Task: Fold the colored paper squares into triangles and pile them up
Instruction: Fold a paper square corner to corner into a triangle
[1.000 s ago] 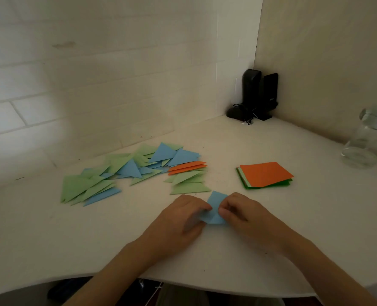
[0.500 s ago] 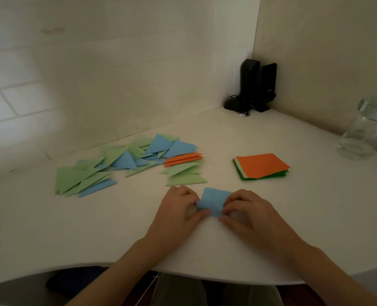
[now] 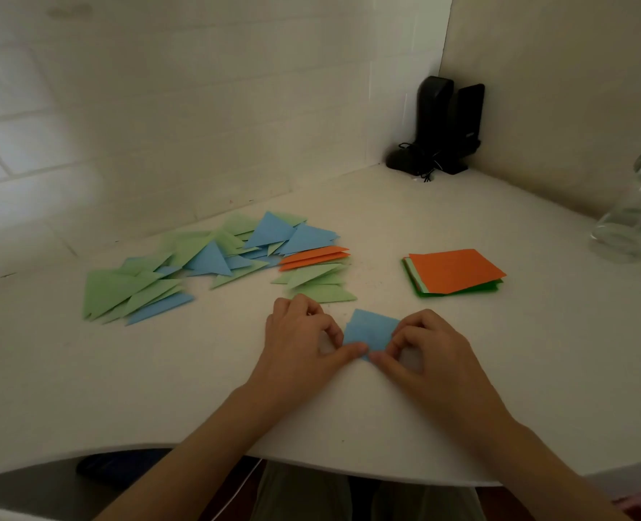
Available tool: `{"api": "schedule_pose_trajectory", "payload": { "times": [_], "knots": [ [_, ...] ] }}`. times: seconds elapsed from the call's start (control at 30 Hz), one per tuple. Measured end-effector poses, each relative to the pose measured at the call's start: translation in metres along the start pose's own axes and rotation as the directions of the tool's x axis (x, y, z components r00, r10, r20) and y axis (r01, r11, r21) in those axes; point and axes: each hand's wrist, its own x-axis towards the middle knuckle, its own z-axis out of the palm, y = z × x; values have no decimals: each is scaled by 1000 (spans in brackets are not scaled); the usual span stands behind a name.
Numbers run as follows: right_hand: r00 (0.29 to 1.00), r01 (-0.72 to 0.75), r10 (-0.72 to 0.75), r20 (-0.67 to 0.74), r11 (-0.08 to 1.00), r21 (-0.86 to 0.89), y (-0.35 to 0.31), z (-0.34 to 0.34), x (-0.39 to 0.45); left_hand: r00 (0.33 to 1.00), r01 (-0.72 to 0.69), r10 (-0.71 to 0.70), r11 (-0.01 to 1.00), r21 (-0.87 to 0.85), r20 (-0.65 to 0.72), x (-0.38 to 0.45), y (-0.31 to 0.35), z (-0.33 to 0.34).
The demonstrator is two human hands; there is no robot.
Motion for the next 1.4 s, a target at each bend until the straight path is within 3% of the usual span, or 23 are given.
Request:
{"api": "schedule_pose_trajectory", "payload": {
  "times": [0.37,0.53,0.7,0.9,1.1,1.4],
  "knots": [
    [985,-86,73,159,993,82,2,-17,7,997,53,-48,994,-96,62,1,-5,-12],
    [986,-81,69,152,994,78,2,-17,5,991,-123,116,986,-112,-70,-13,7,-1],
    [989,-23,16,150,999,49,-3,-15,4,959,-280,281,960,18,-39,-26,27,14],
    [988,9,2,156,998,-68,0,-31,-5,951,-309,309,950,47,16,-23,20,4],
    [954,19,2,301,998,-66,-1,-35,5,938,-346,343,937,48,55,-16,5,-7],
    [971,162,-124,206,971,-177,-3,-10,21,866,-500,496,863,69,69,-2,-18,-20]
  ]
}}
